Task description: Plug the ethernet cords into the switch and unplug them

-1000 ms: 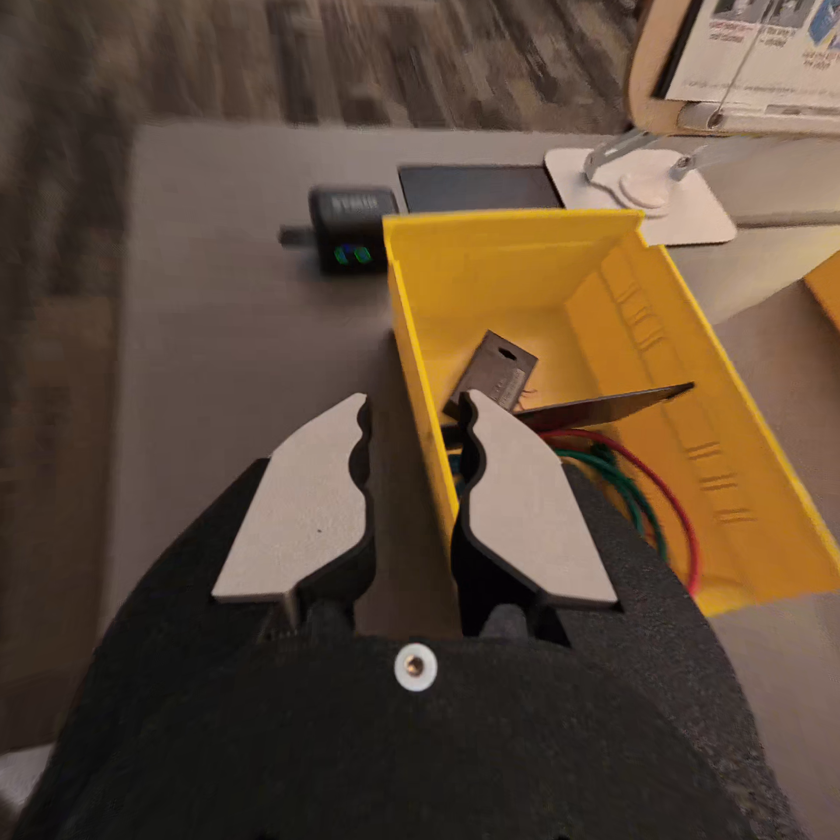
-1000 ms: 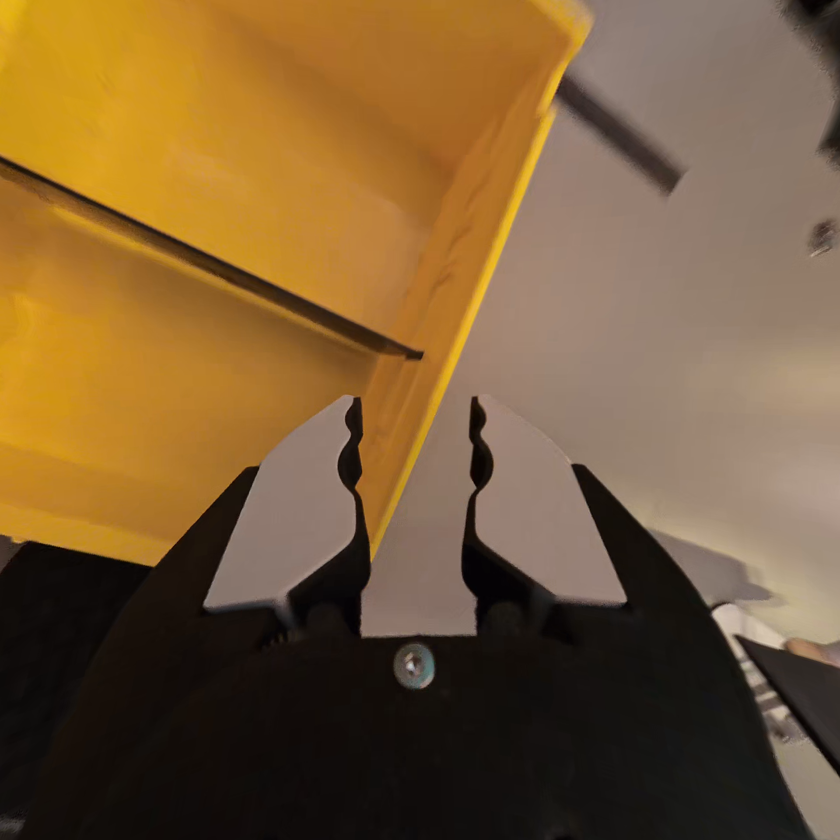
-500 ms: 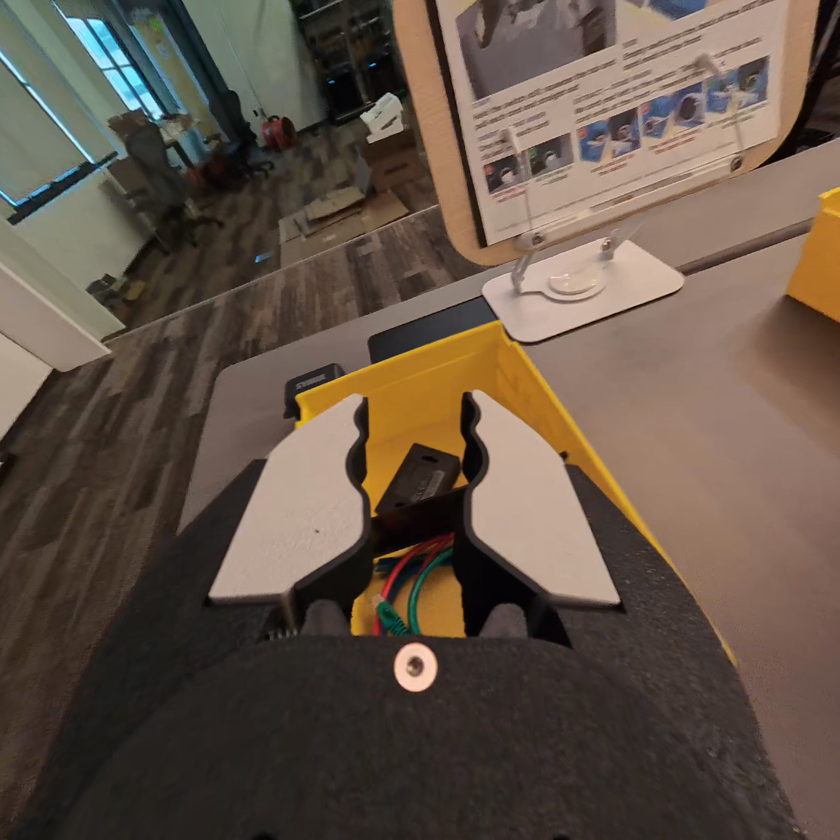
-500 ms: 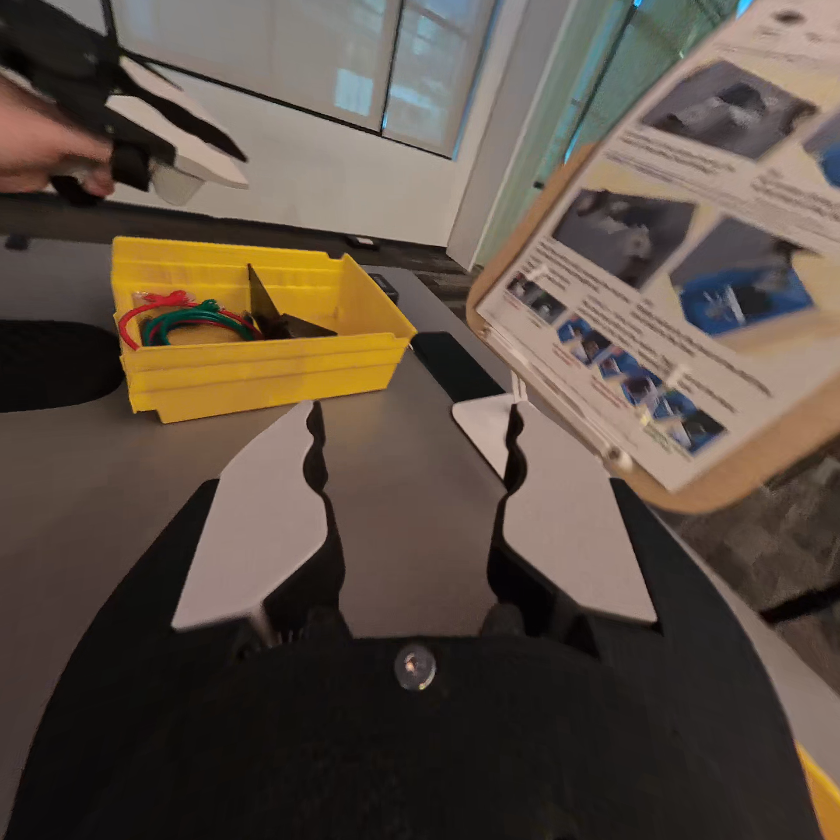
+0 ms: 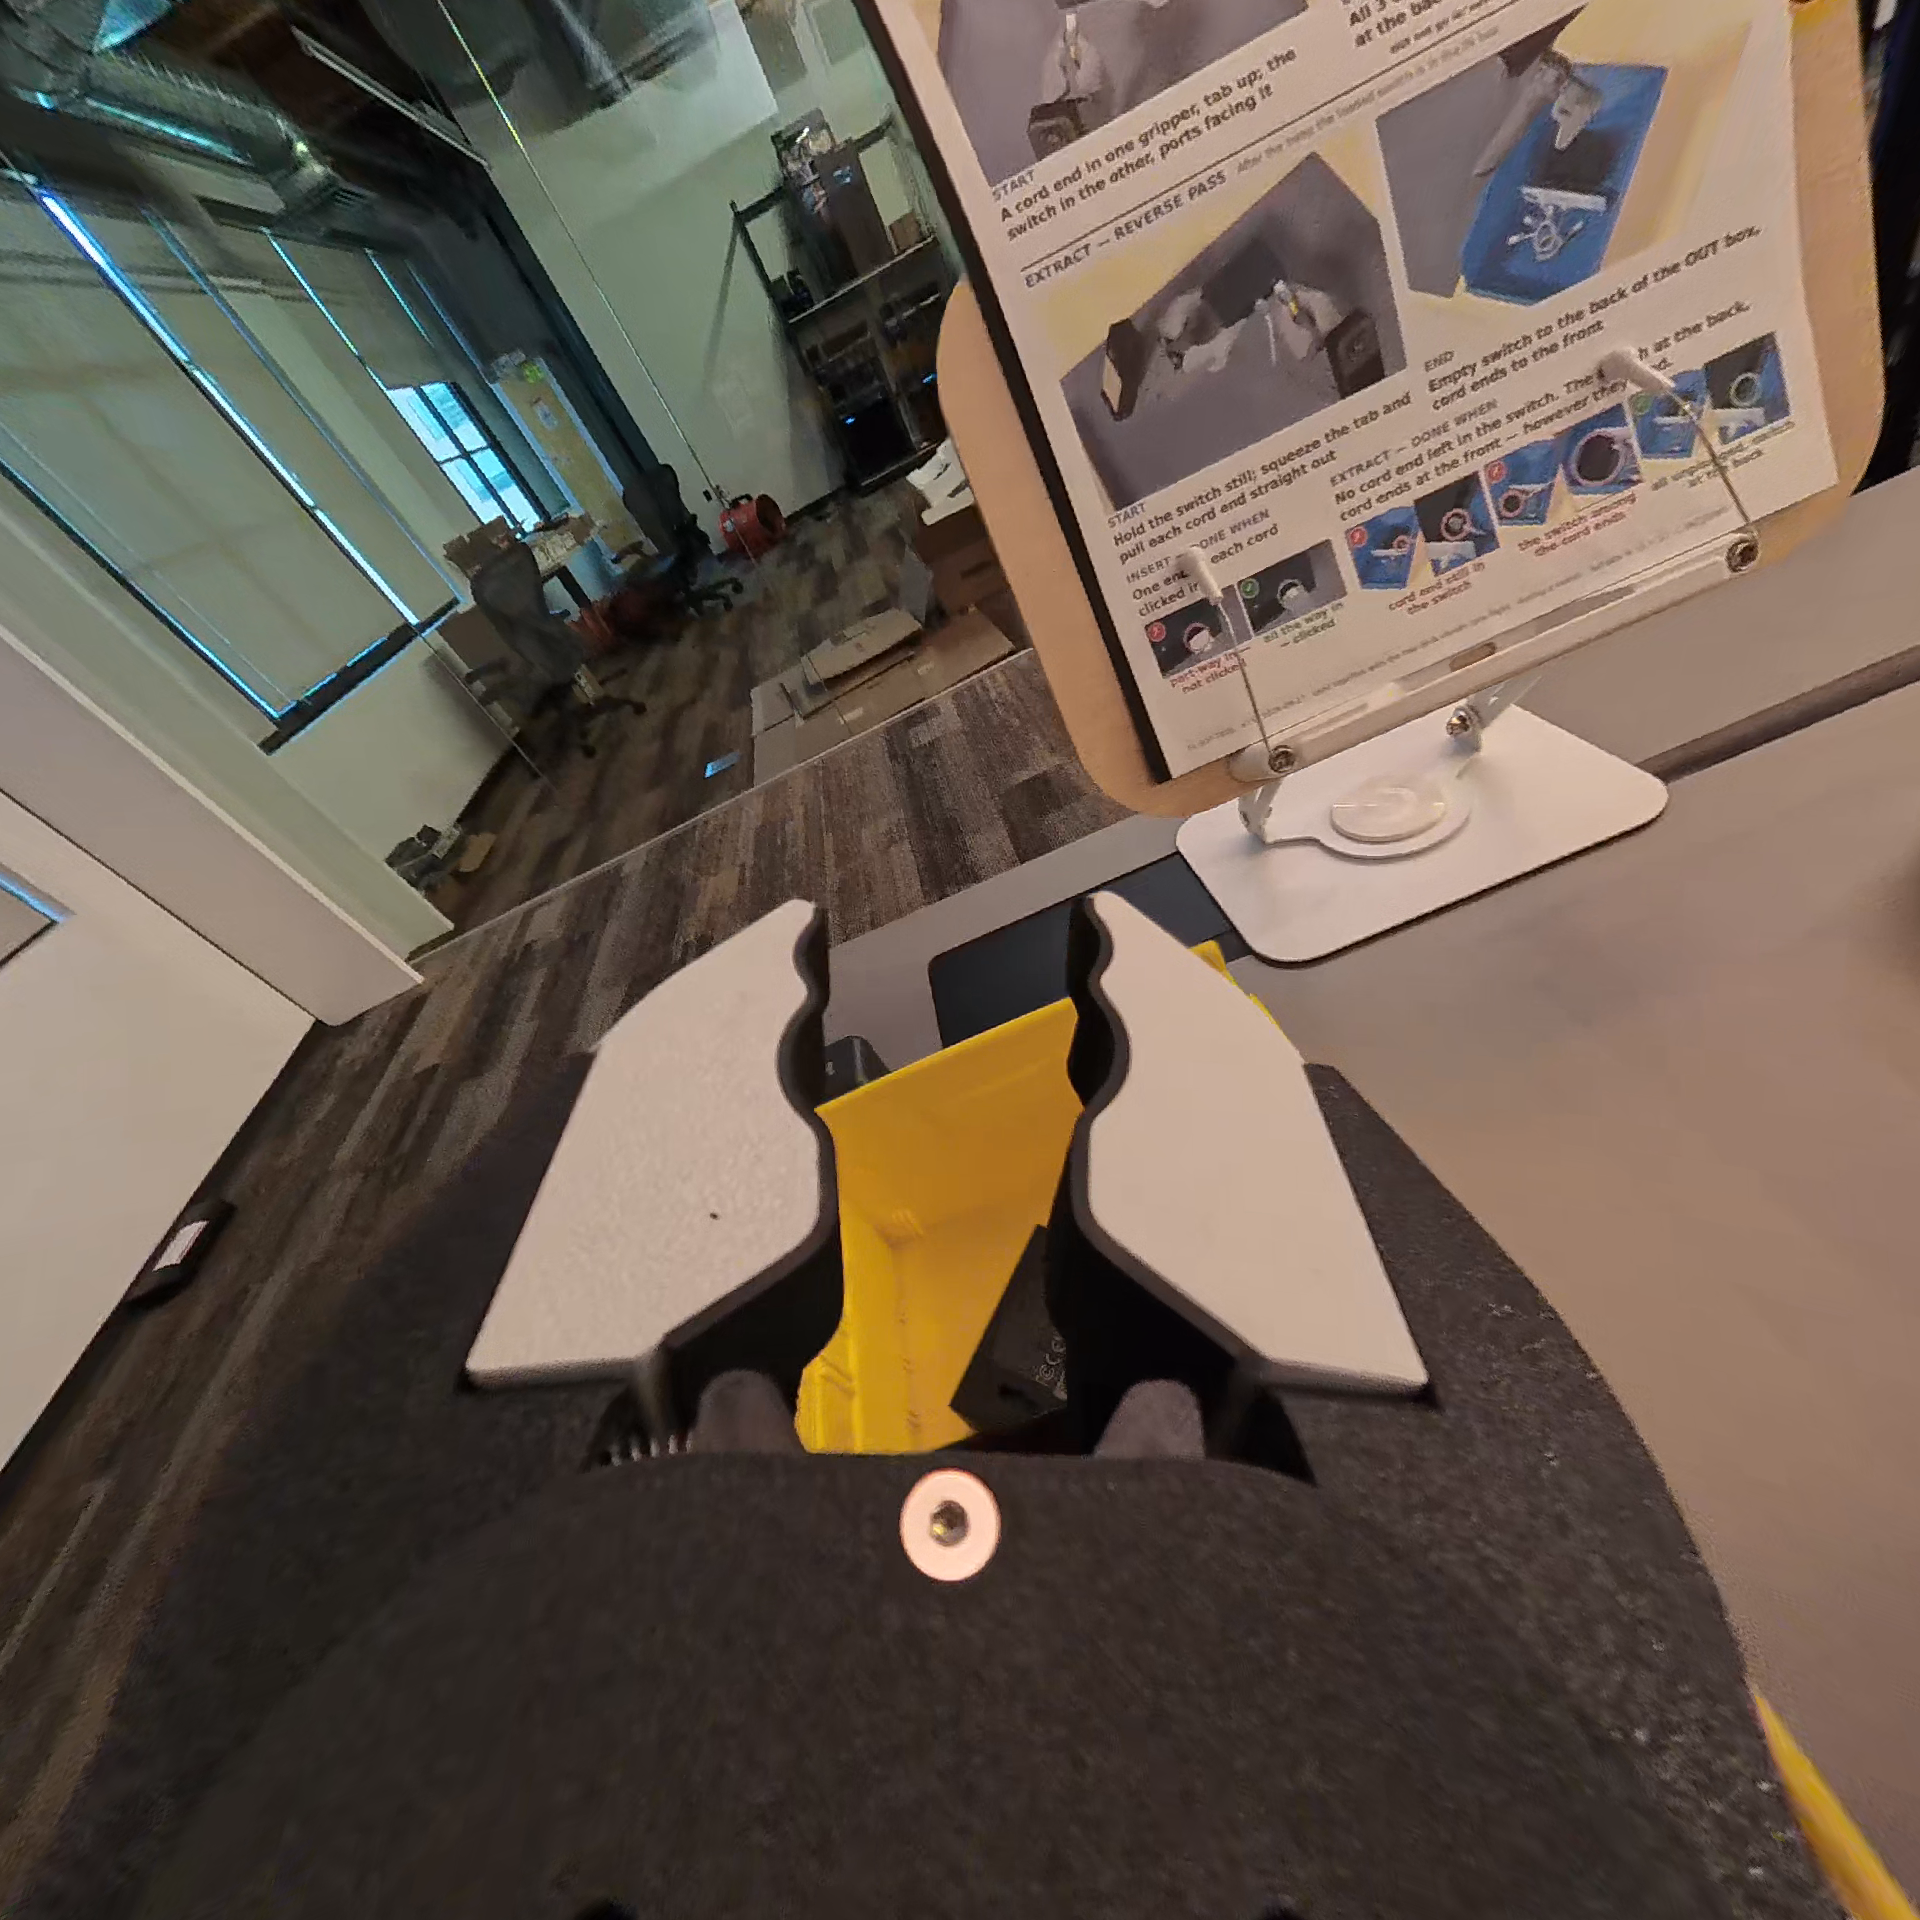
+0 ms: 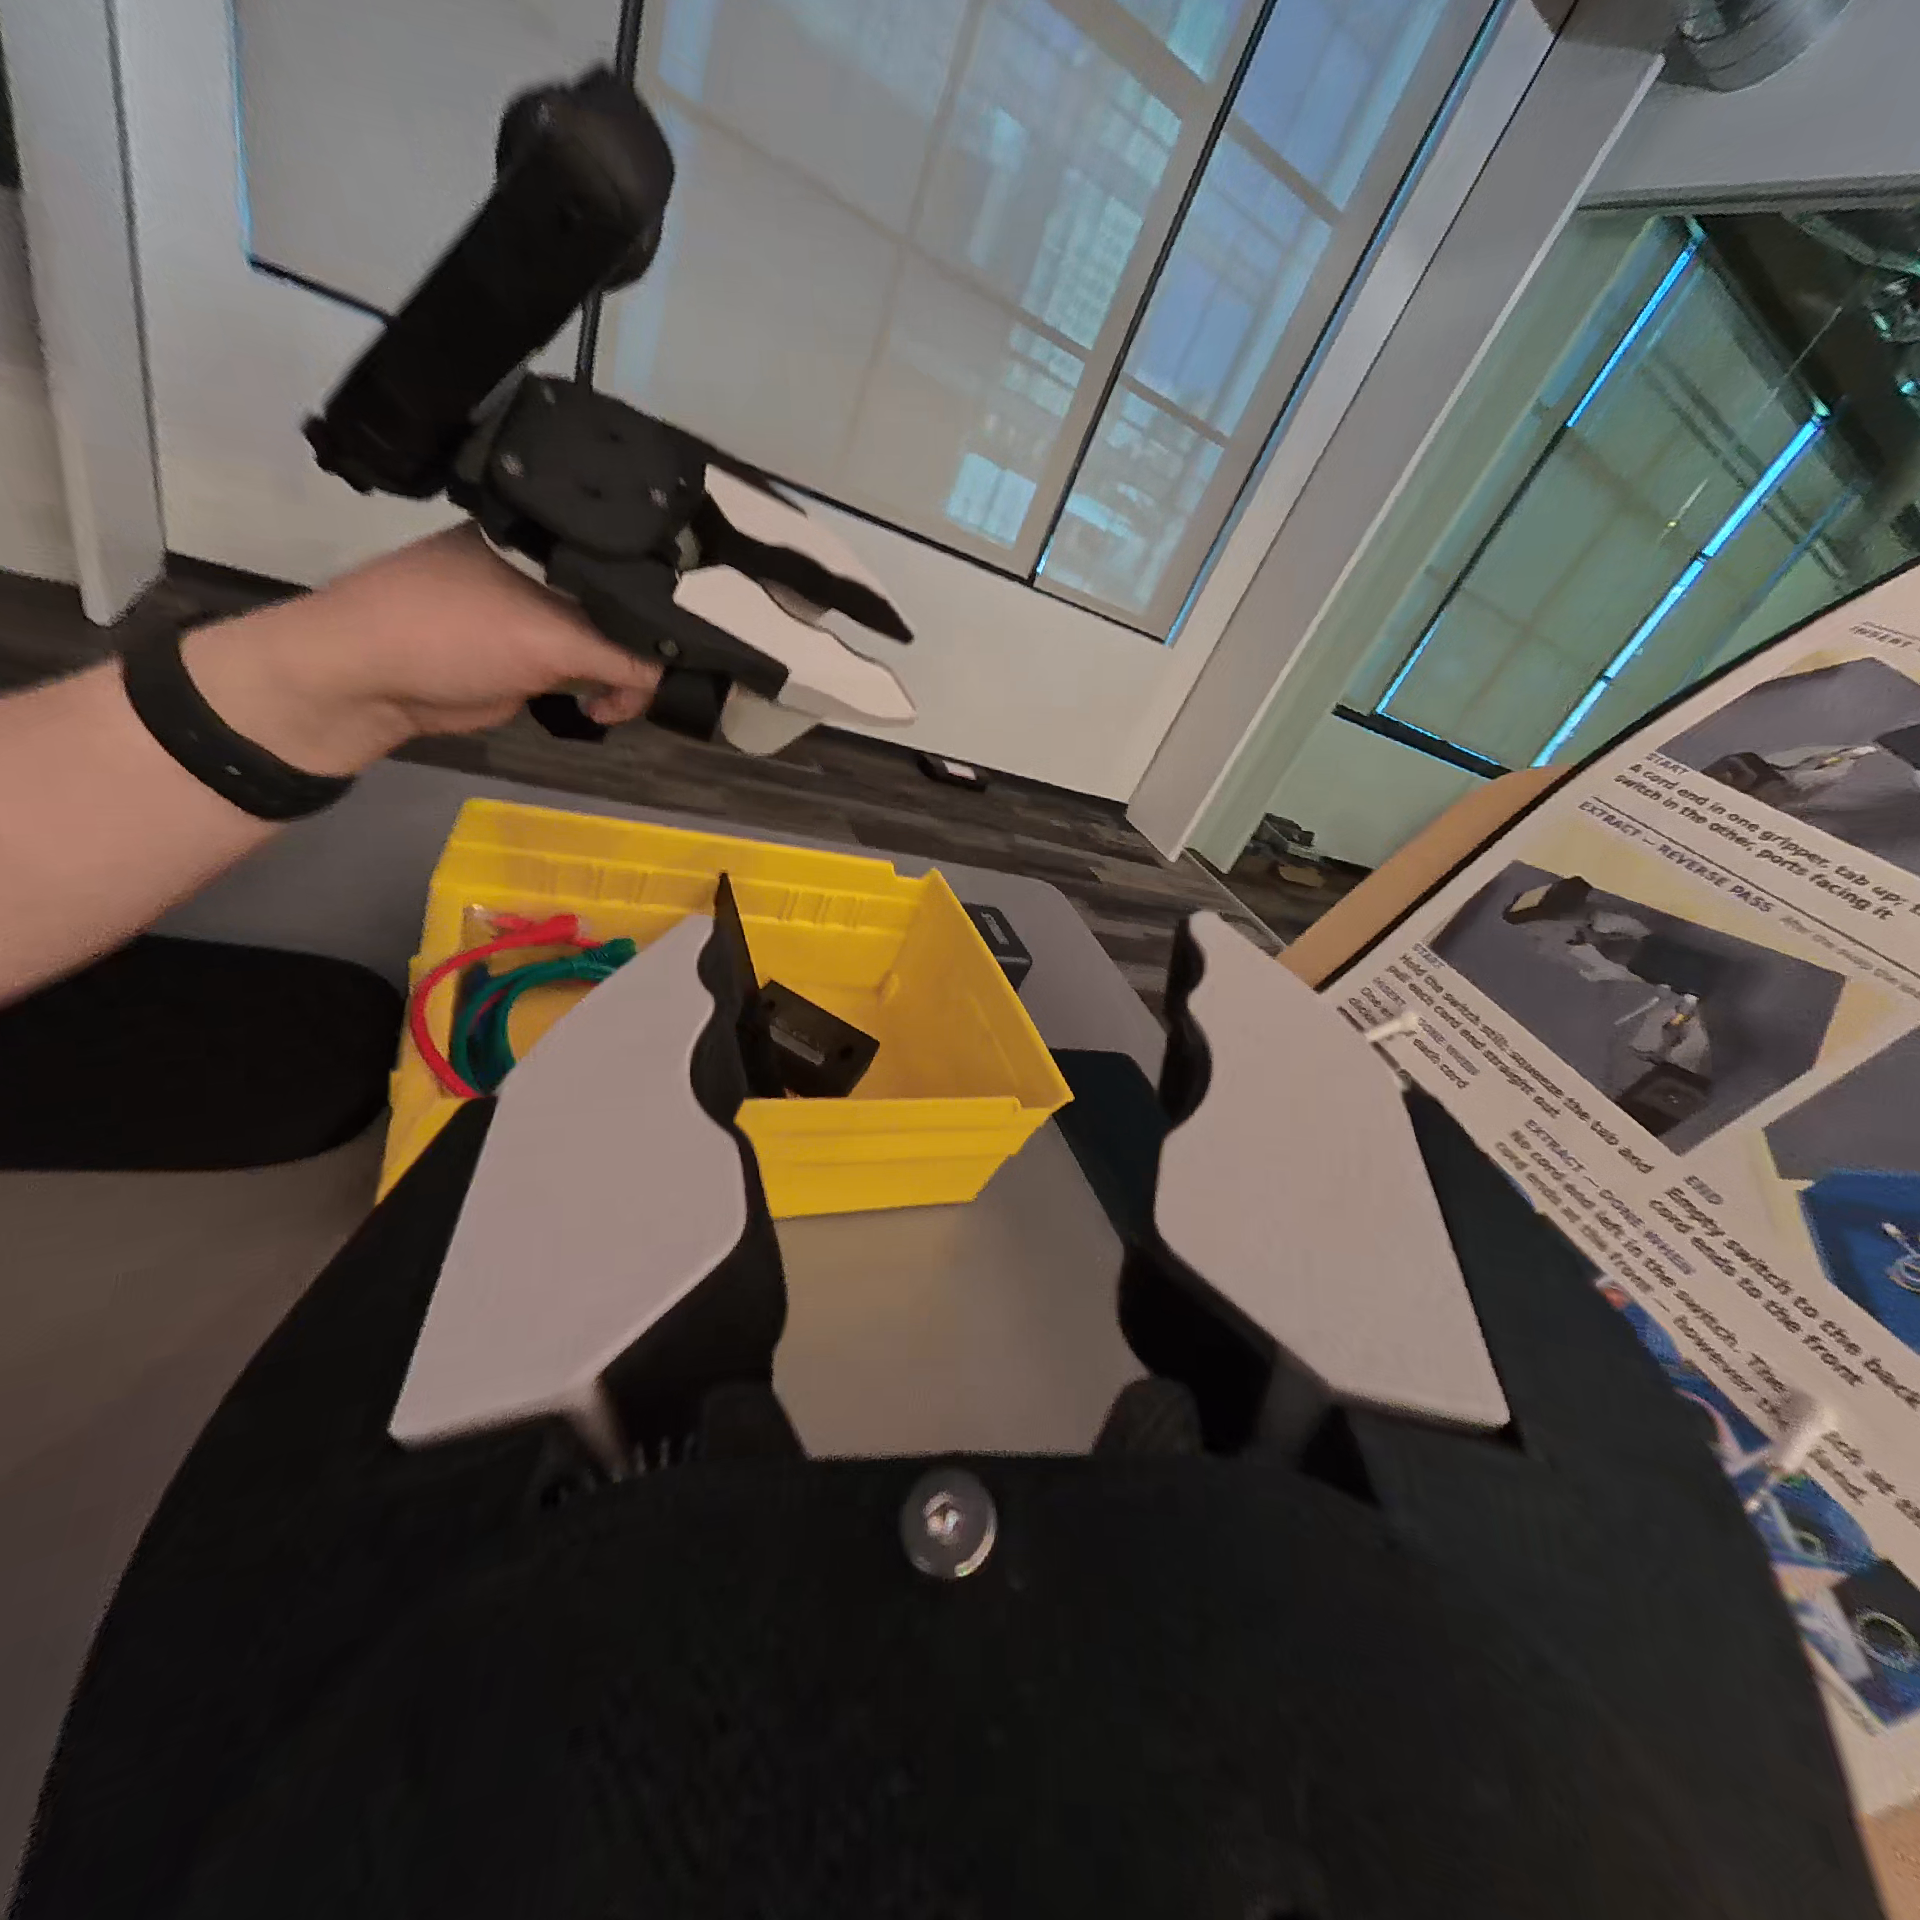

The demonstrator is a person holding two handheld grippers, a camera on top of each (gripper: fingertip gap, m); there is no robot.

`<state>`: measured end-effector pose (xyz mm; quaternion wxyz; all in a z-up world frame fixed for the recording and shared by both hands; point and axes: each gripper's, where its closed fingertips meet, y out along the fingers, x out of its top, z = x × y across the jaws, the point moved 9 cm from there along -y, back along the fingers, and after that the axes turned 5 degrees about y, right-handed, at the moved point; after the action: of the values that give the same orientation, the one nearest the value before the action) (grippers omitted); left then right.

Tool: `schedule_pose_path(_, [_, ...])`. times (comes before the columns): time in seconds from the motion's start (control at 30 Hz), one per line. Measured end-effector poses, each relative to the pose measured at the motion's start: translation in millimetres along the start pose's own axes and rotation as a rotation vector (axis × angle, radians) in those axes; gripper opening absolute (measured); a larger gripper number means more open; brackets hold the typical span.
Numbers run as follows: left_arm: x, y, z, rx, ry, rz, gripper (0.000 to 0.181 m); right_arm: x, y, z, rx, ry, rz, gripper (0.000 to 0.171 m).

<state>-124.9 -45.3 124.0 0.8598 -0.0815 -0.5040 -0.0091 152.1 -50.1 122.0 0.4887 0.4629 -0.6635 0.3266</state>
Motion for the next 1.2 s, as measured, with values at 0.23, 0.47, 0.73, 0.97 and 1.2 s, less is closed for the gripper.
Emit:
schedule_pose_path(0.23, [-38.5,3.5,29.2,-0.157,0.008,0.103,0.042,8.7,-11.1,-1.8,0.025,0.04,-0.162,0.056])
schedule_pose_path(0.47, [-54.9,-16.0,21.2,-0.504,0.092,0.28,0.032,2.1,-5.7,9.6,-0.029,-0.177,0.065,0.051])
schedule_pose_path(0.73, [-96.3,-29.4,-18.7,-0.856,0.397,0.6,0.022,1.4,-21.8,5.3,-0.046,-0.307,0.212,0.051])
schedule_pose_path(0.97, [-124.8,-10.0,-58.4,-1.115,0.348,0.888,0.024,5.7,-45.0,-9.5,-0.092,-0.311,0.226,0.051])
schedule_pose_path(1.2, [-139.1,-5.7,-65.3,-1.169,0.345,0.984,0.025,3.9,-47.0,-11.2,-0.086,-0.317,0.241,0.051])
